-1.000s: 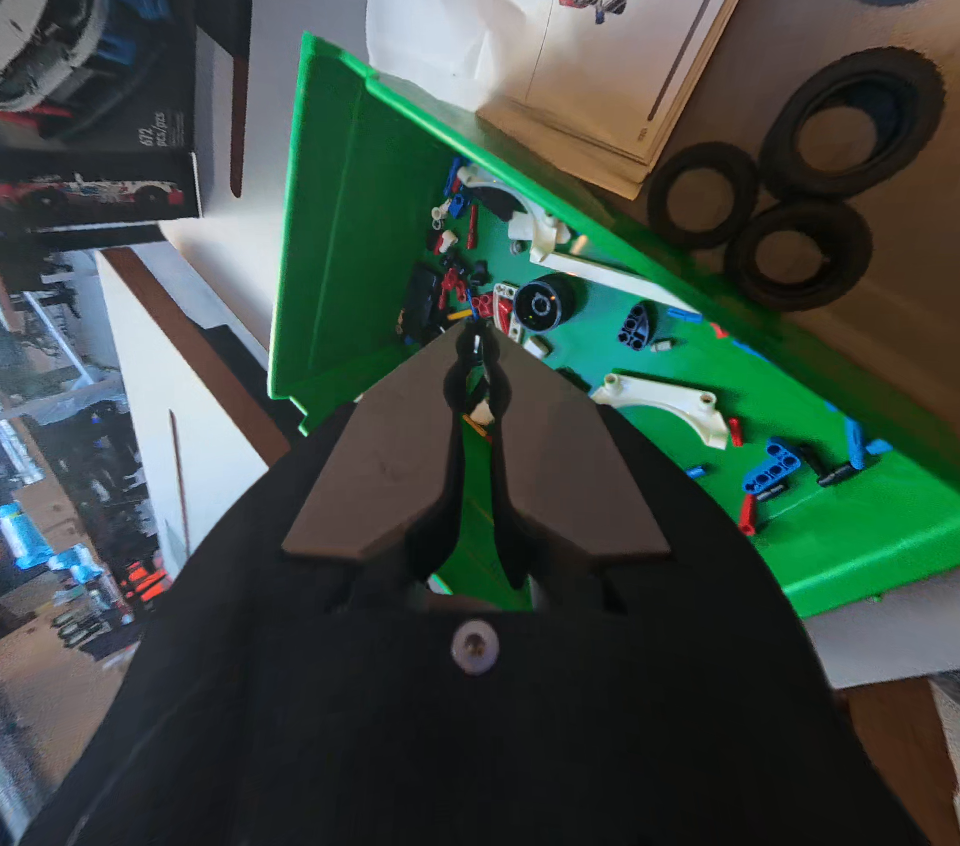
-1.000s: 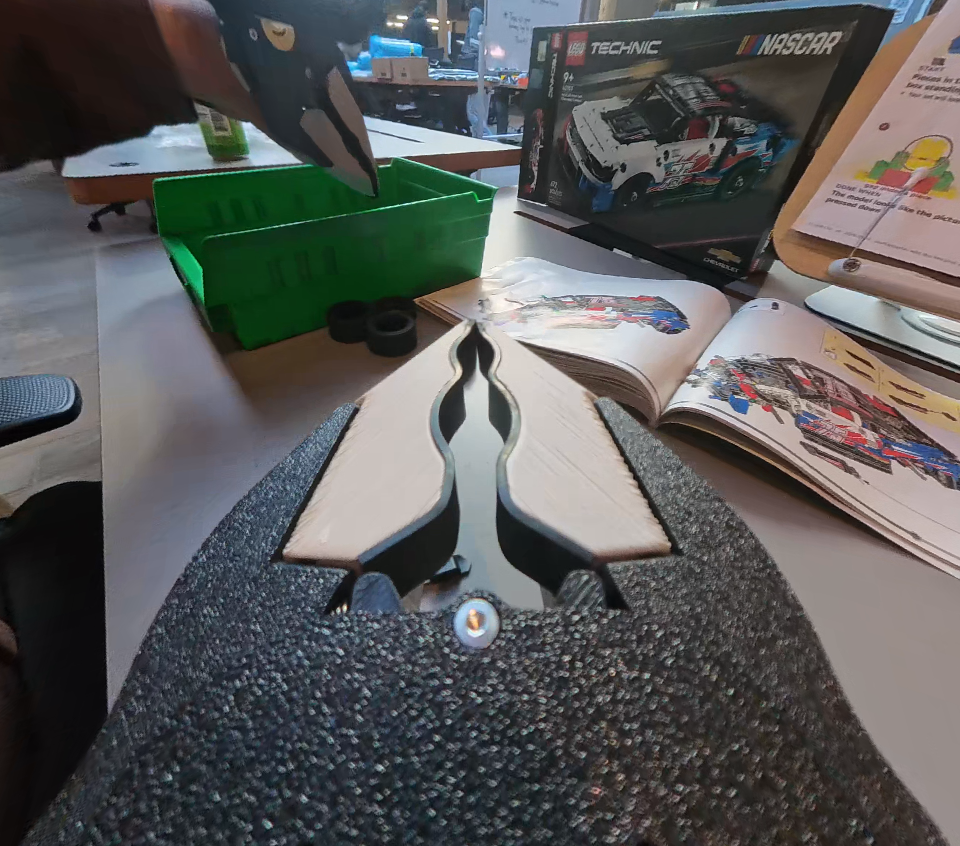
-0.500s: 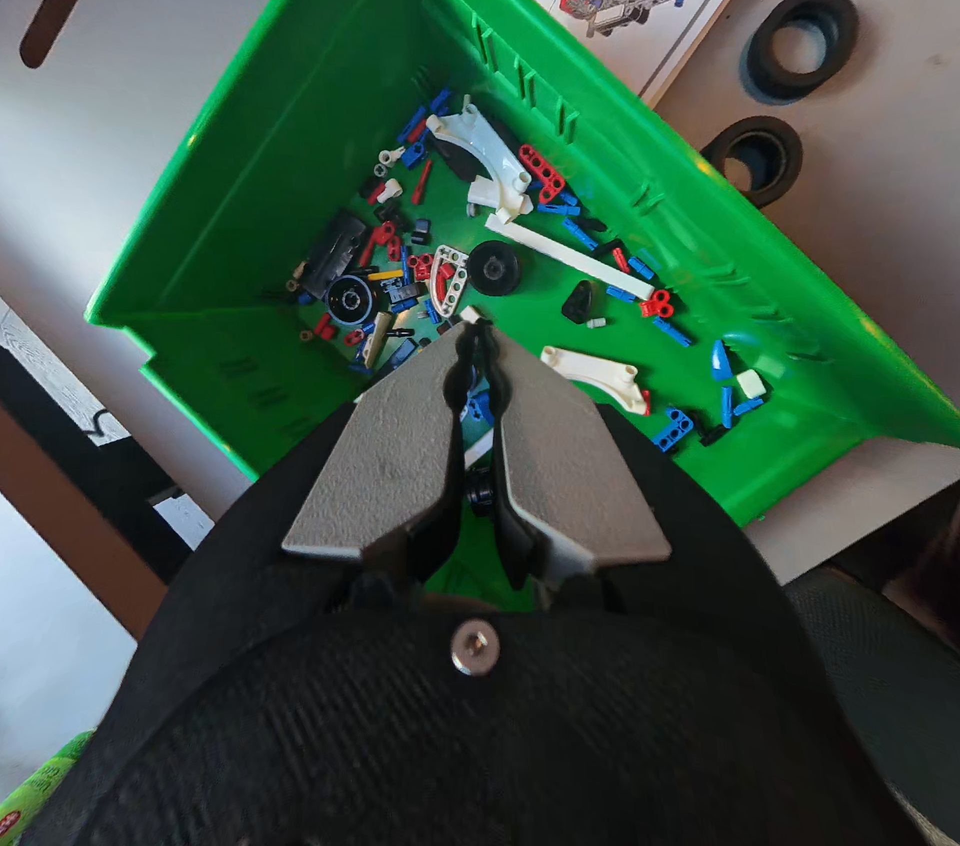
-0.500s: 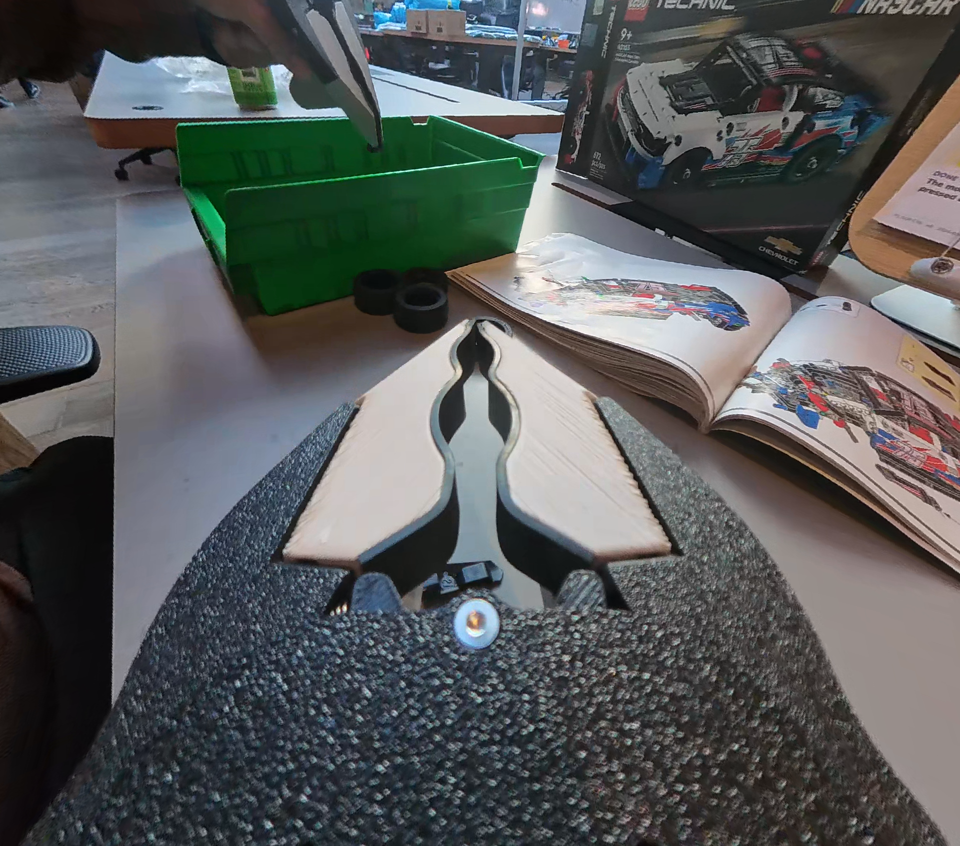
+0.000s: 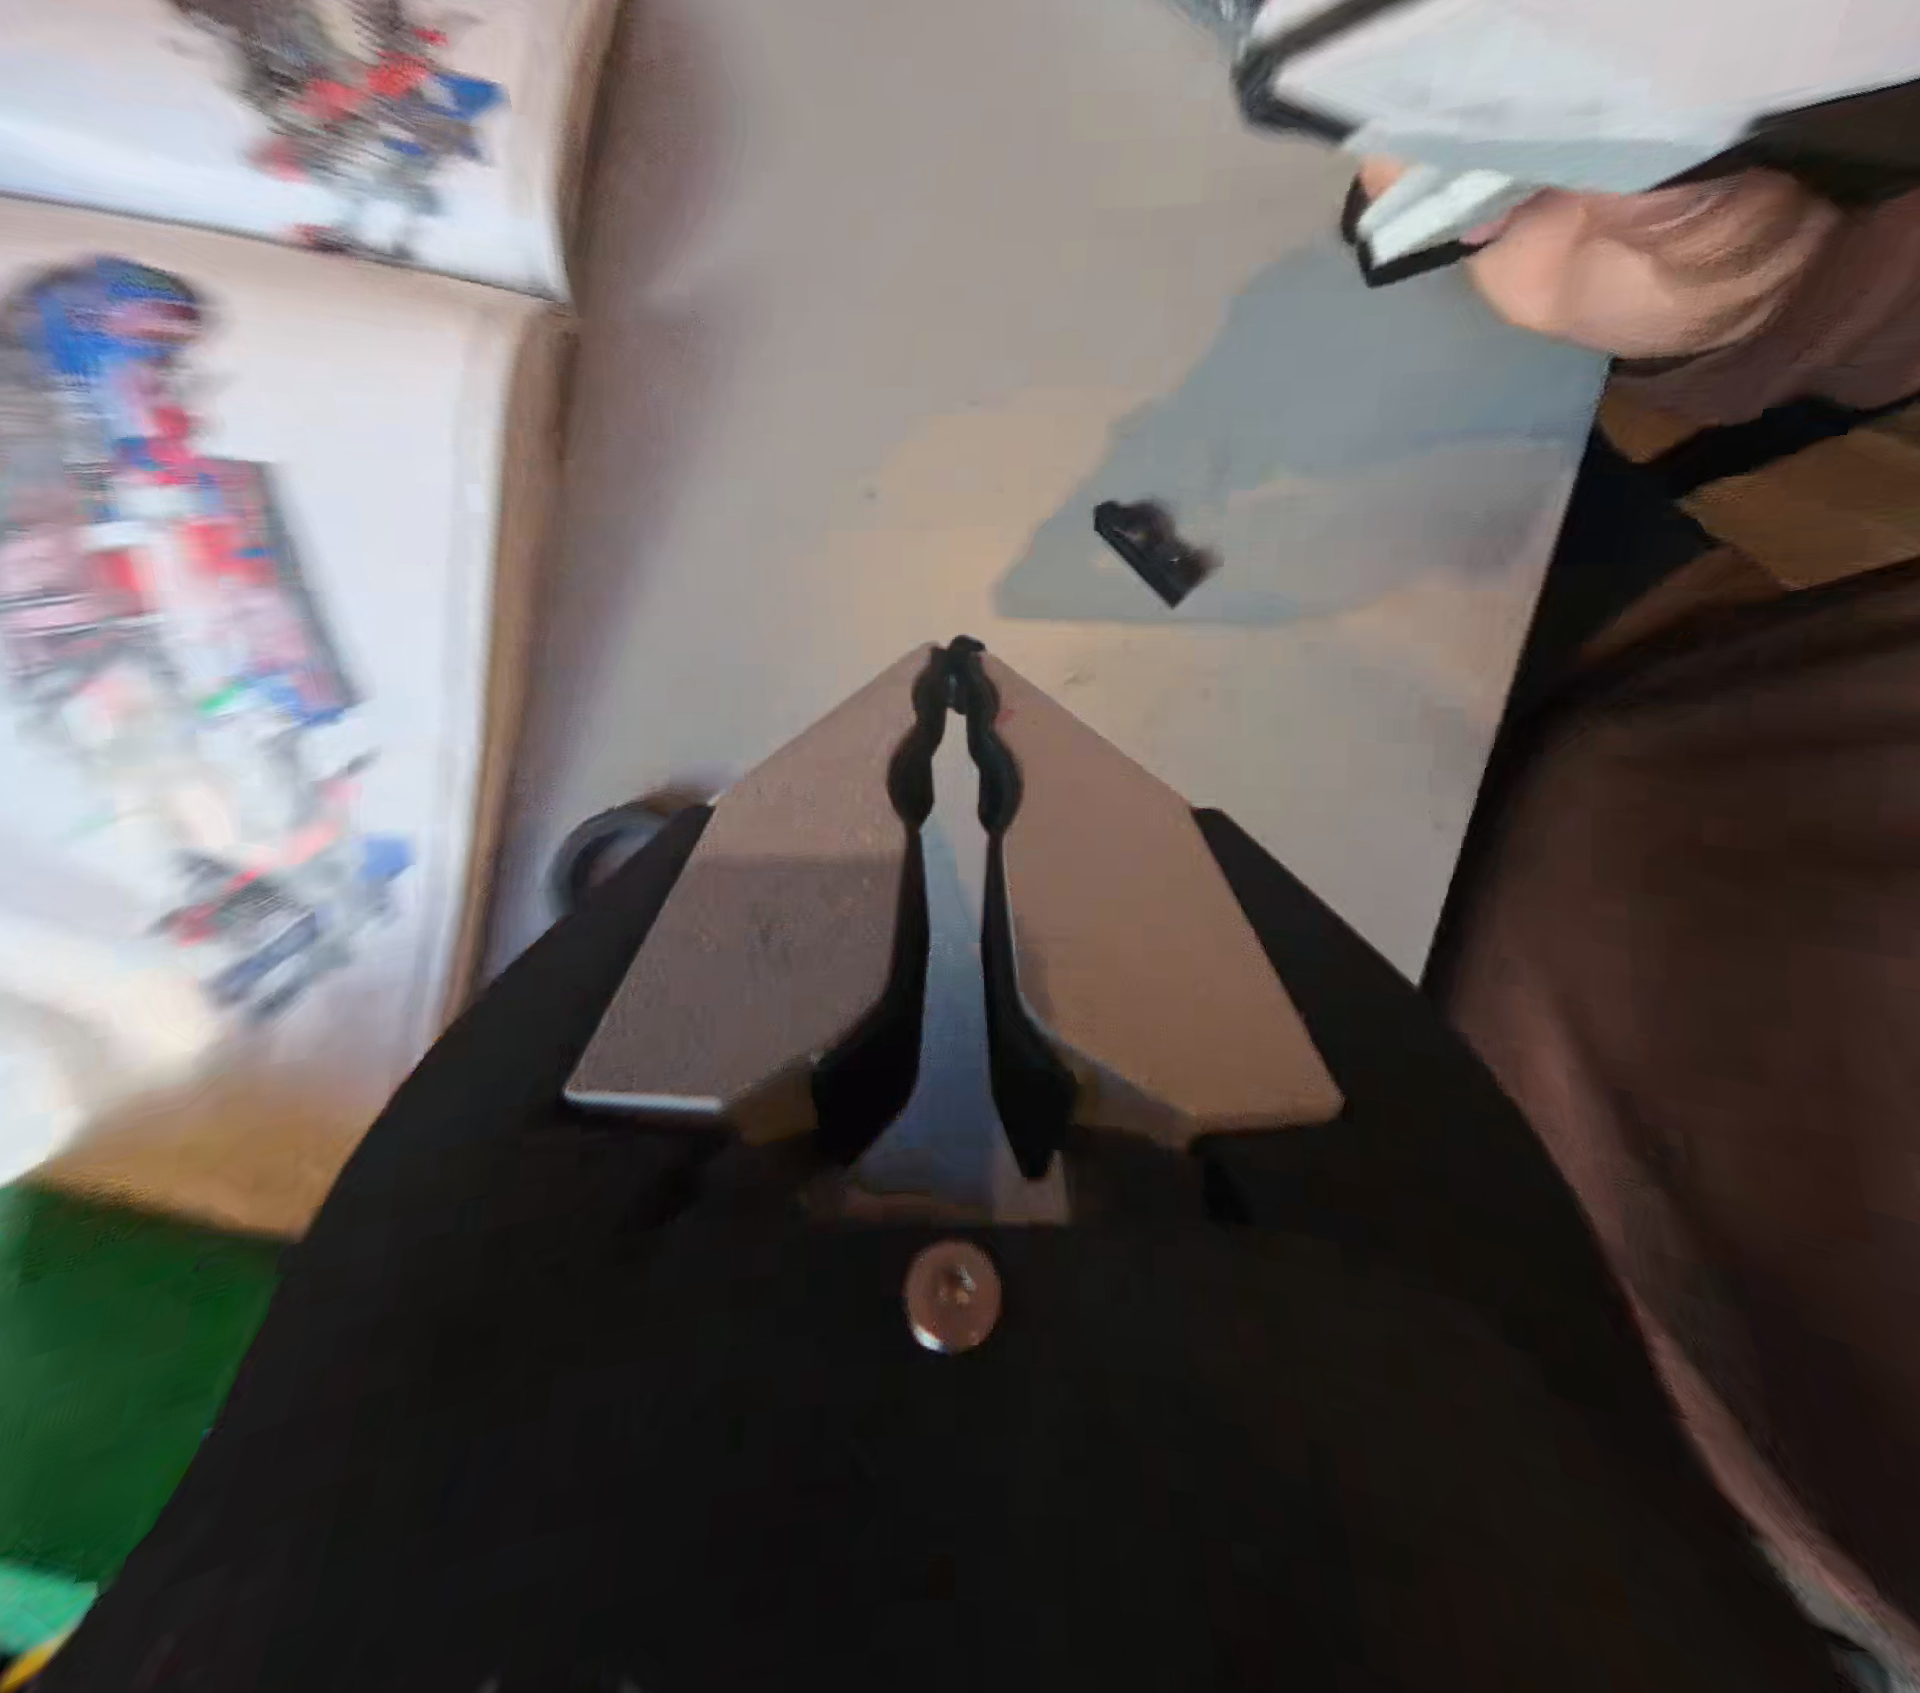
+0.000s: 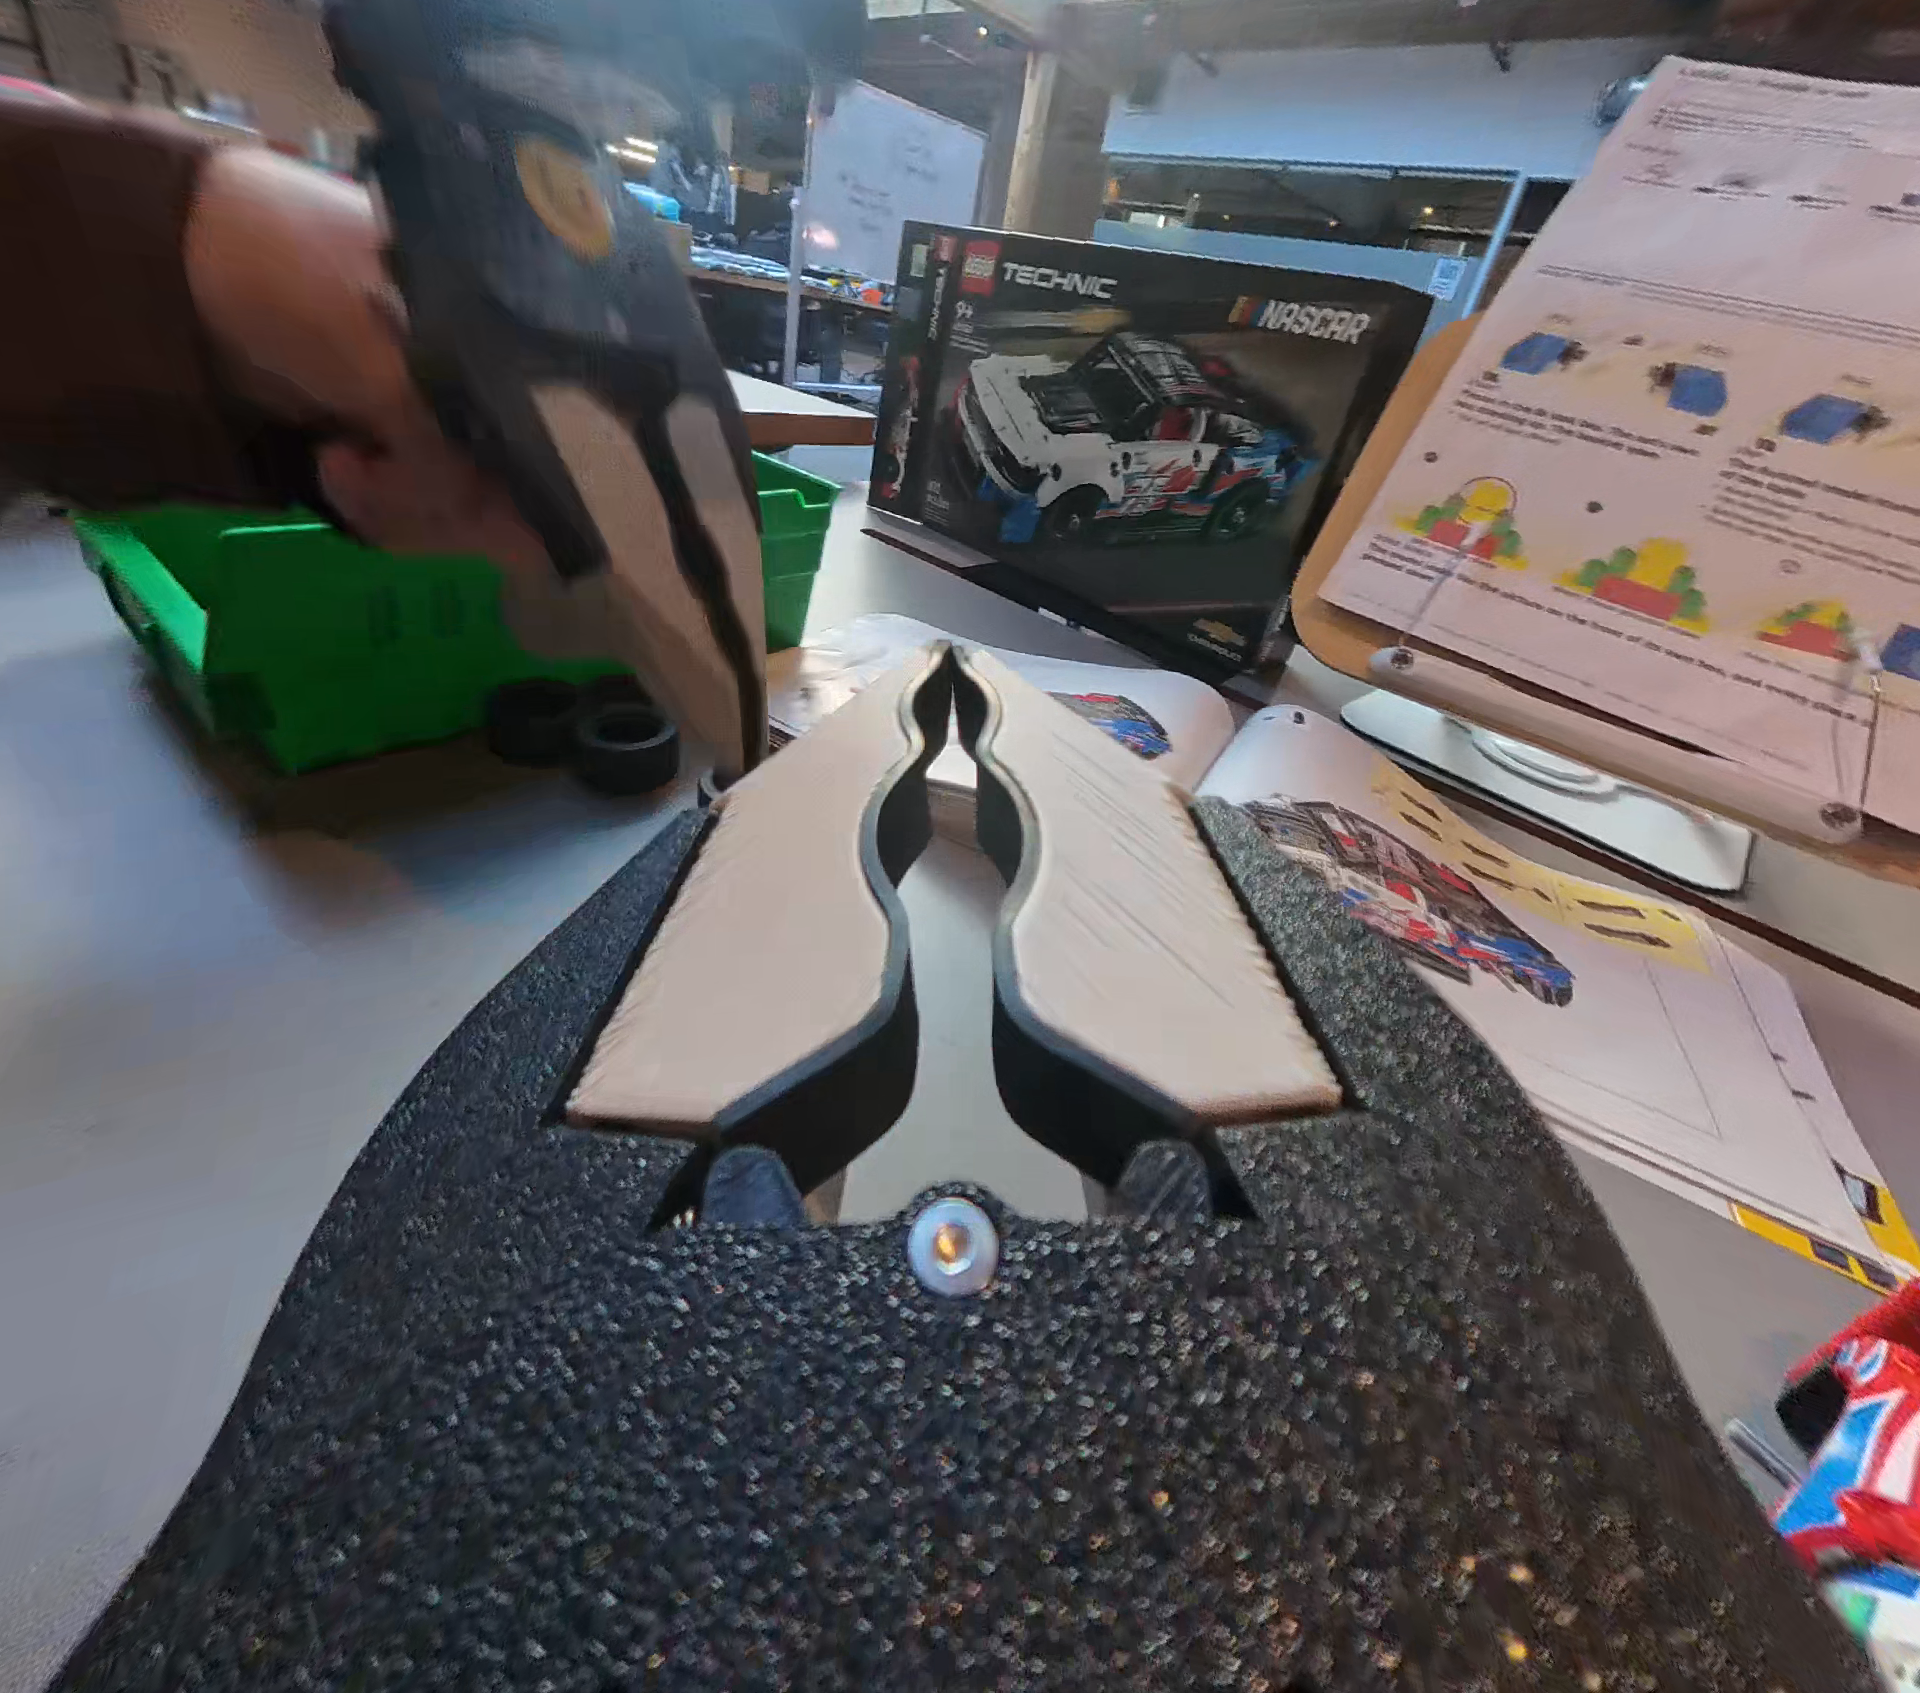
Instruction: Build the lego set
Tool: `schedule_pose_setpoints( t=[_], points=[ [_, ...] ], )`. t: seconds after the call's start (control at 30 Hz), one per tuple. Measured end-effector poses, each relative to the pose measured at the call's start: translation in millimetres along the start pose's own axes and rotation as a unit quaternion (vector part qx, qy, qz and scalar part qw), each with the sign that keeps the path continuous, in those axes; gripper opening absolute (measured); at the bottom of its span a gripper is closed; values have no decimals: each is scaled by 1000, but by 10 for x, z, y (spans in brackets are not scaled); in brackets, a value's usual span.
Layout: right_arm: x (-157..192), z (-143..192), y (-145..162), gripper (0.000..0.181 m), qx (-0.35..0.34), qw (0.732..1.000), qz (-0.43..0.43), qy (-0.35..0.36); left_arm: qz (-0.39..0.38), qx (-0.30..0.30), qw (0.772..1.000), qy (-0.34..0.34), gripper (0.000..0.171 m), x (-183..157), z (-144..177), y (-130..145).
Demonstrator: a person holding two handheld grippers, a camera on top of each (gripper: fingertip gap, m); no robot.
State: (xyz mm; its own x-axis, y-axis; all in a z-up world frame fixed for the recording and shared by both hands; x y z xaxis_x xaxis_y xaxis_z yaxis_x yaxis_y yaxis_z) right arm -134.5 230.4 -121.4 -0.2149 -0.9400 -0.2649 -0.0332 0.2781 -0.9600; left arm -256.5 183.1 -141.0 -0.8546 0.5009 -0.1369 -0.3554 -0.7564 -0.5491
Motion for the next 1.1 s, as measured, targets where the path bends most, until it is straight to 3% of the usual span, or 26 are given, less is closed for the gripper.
schedule_pose_setpoints(
  t=[0.13, 0.2, 0.3, 0.4, 0.47, 0.63, 0.8, 0.87, 1.0, 1.1],
  points=[
    [-31, 19, 53, 0, 9, 1000, -1, 4, 42, 48, 995, 74, 0, -120, -671, 113],
    [19, 9, 73, 0, 14, 1000, 5, -5, 48, 68, 995, 59, 0, -87, -828, 196],
    [78, -29, 121, 0, 21, 1000, 1, -17, 49, 64, 996, 45, 5, -84, -861, 226],
    [116, -90, 197, 0, 41, 999, 1, -24, 56, 49, 997, 37, 23, -85, -791, 234],
    [136, -114, 228, 0, 50, 998, 0, -27, 64, 38, 997, 20, 23, -70, -735, 272],
    [202, -157, 327, 0, 83, 996, 1, -43, 59, -61, 995, -45, 29, -221, -542, 428],
    [314, -215, 414, 1, 101, 991, -19, -80, 32, -220, 968, -116, 23, -303, -371, 598],
    [375, -236, 419, 1, 98, 989, -28, -104, 16, -281, 954, -101, 22, -357, -302, 624],
    [429, -270, 417, 2, 96, 988, -21, -120, -33, -339, 936, -91, 23, -421, -195, 590],
    [432, -308, 435, 2, 99, 987, -22, -128, -71, -315, 947, -9, 31, -515, -274, 584]
  ],
)
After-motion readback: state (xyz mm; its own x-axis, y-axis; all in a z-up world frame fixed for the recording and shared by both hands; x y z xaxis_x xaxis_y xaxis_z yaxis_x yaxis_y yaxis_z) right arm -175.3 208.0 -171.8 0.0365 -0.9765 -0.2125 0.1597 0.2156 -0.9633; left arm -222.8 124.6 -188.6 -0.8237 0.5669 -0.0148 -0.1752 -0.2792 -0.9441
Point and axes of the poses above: each gripper's, where its closed fingertips meet, z back along the fingers, y out of its underside, x = y × z across the jaws, the point moved 5 cm from there along z, back along the fingers, and after that the axes turned 6 degrees about z, right-handed, at the moved point
